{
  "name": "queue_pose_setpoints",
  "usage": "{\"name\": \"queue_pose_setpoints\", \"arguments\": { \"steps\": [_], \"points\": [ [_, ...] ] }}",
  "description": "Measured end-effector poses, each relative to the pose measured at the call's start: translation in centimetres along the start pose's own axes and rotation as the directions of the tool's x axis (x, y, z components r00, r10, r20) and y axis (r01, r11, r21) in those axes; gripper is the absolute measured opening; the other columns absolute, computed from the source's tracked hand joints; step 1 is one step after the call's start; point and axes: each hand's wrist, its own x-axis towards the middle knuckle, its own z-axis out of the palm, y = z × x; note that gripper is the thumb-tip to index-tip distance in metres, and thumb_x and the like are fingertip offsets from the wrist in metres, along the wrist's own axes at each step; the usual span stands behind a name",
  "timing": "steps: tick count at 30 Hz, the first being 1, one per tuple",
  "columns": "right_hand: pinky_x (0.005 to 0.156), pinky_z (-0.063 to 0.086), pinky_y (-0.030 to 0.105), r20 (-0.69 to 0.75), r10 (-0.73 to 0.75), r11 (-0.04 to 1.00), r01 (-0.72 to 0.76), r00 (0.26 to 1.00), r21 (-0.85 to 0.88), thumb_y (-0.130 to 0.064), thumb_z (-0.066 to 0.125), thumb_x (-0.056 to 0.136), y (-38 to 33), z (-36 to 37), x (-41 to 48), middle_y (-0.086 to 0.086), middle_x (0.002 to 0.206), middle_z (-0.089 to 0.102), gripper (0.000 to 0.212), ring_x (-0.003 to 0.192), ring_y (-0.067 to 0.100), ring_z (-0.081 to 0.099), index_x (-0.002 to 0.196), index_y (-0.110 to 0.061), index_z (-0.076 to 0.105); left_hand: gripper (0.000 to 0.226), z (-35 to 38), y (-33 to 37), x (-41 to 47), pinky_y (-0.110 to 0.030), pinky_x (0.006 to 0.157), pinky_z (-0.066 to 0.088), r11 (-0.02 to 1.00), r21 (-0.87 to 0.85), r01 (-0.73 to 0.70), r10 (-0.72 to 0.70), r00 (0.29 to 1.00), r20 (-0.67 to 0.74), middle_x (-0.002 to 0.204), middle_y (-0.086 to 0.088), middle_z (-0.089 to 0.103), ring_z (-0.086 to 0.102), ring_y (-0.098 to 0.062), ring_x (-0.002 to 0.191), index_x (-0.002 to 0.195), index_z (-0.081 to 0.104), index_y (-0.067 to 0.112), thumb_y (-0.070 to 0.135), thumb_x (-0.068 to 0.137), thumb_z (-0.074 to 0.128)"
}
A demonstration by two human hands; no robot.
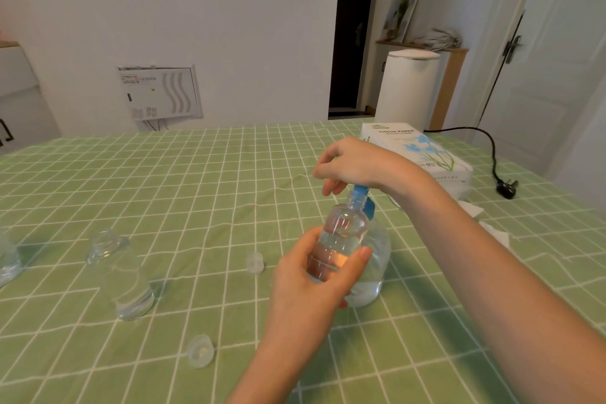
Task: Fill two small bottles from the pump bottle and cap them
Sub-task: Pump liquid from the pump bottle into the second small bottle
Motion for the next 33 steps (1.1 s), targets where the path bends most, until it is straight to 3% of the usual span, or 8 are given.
{"name": "queue_pose_setpoints", "arguments": {
  "steps": [3, 13, 17, 20, 22, 27, 33],
  "points": [
    [0.096, 0.049, 0.042, 0.012, 0.003, 1.0, -0.004, 1.0, 0.022, -0.021, 0.054, 0.092, -0.1, 0.3, -0.1, 0.001, 0.08, 0.072, 0.017, 0.103, 0.027, 0.066, 0.104, -0.011, 0.062, 0.016, 0.0, 0.0, 0.1, -0.016, 0.049, 0.048, 1.0, 0.013, -0.007, 0.007, 1.0, 0.002, 0.056, 0.011, 0.062, 0.055, -0.003, 0.052, 0.089, 0.068, 0.028, 0.027, 0.074, 0.074],
    [0.098, 0.047, 0.051, 0.038, 0.014, 0.999, -0.015, 0.999, 0.036, -0.016, 0.053, 0.092, 0.3, 1.2, 0.0, 0.0, 0.074, 0.071, 0.02, 0.111, 0.04, 0.058, 0.104, -0.004, 0.064, 0.015, -0.2, -0.3, -0.2, -0.018, 0.046, 0.045, 0.999, 0.034, 0.008, -0.007, 1.0, -0.011, 0.055, 0.009, 0.058, 0.052, -0.009, 0.053, 0.087, 0.068, 0.032, 0.029, 0.074, 0.074],
    [0.094, 0.051, 0.042, 0.017, 0.017, 1.0, -0.017, 1.0, 0.022, -0.019, 0.053, 0.093, 0.2, 0.8, -0.2, -0.002, 0.074, 0.069, 0.013, 0.103, 0.032, 0.065, 0.1, -0.012, 0.062, 0.013, -0.1, -0.3, -0.2, -0.018, 0.046, 0.045, 1.0, 0.028, 0.014, -0.014, 1.0, -0.013, 0.054, 0.009, 0.059, 0.053, -0.008, 0.051, 0.086, 0.068, 0.029, 0.028, 0.074, 0.074],
    [0.072, 0.048, 0.026, -0.01, 0.011, 1.0, -0.011, 1.0, -0.026, -0.021, 0.053, 0.094, -0.1, 0.1, -0.3, -0.004, 0.073, 0.068, 0.011, 0.085, 0.017, 0.063, 0.1, -0.015, 0.06, 0.013, 0.0, -0.2, 0.0, -0.018, 0.047, 0.044, 1.0, 0.027, 0.001, 0.0, 1.0, -0.016, 0.054, 0.011, 0.059, 0.053, -0.007, 0.051, 0.085, 0.068, 0.028, 0.027, 0.074, 0.074],
    [0.067, 0.046, 0.023, -0.007, 0.005, 0.998, -0.005, 1.0, -0.057, -0.021, 0.053, 0.094, -0.4, -0.1, -0.3, -0.004, 0.072, 0.067, 0.014, 0.081, 0.013, 0.061, 0.104, -0.014, 0.06, 0.014, 0.0, -0.1, 0.1, -0.017, 0.046, 0.044, 1.0, 0.016, 0.004, -0.004, 1.0, -0.011, 0.054, 0.01, 0.06, 0.053, -0.007, 0.052, 0.085, 0.068, 0.03, 0.029, 0.073, 0.074],
    [0.092, 0.052, 0.038, 0.012, -0.007, 0.999, 0.008, 1.0, -0.043, -0.014, 0.054, 0.093, -0.5, 0.4, -0.4, -0.003, 0.072, 0.068, 0.012, 0.089, 0.022, 0.065, 0.102, -0.012, 0.062, 0.013, 0.0, -0.1, 0.1, -0.016, 0.044, 0.042, 1.0, 0.012, -0.001, 0.001, 1.0, -0.018, 0.053, 0.009, 0.058, 0.052, -0.008, 0.051, 0.085, 0.068, 0.026, 0.025, 0.074, 0.074],
    [0.097, 0.049, 0.047, 0.026, -0.003, 1.0, 0.003, 1.0, 0.008, -0.009, 0.054, 0.09, 0.1, 1.1, -0.2, -0.003, 0.068, 0.067, 0.015, 0.08, 0.024, 0.058, 0.102, -0.006, 0.064, 0.014, -0.2, -0.4, -0.1, -0.017, 0.044, 0.043, 0.999, 0.021, 0.033, -0.033, 0.999, -0.024, 0.054, 0.006, 0.056, 0.051, -0.012, 0.052, 0.085, 0.069, 0.029, 0.028, 0.073, 0.075]
  ]
}}
